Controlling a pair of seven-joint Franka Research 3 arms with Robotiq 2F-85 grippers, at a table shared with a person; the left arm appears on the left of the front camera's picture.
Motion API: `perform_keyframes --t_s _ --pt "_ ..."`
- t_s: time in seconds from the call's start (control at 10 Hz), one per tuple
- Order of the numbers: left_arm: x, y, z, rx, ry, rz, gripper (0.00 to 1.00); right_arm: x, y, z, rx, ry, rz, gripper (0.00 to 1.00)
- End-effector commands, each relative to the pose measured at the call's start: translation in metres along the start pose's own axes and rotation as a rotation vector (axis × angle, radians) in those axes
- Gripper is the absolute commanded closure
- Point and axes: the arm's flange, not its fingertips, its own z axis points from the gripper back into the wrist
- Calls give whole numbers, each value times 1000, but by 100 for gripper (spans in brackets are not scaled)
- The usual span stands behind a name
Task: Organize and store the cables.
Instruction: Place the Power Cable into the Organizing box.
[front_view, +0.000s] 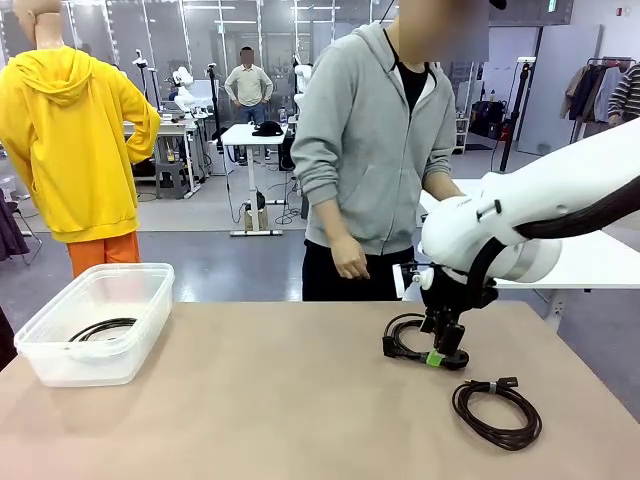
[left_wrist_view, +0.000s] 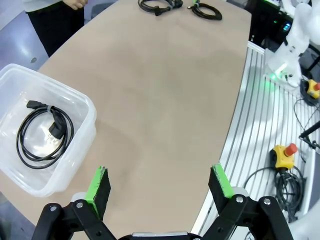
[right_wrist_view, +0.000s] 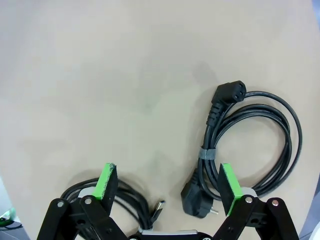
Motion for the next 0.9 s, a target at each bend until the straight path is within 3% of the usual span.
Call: perform_keyframes --t_s 0.0,0.6,0.8 --pt "1 0 0 -9 -13 -9 0 8 -12 -10 -7 72 -44 0" --pt "1 0 0 -9 -13 -9 0 16 -31 -38 -83 196 -52 0" --pt "1 0 0 -9 -13 -9 0 21 -43 -45 -81 193 -69 0"
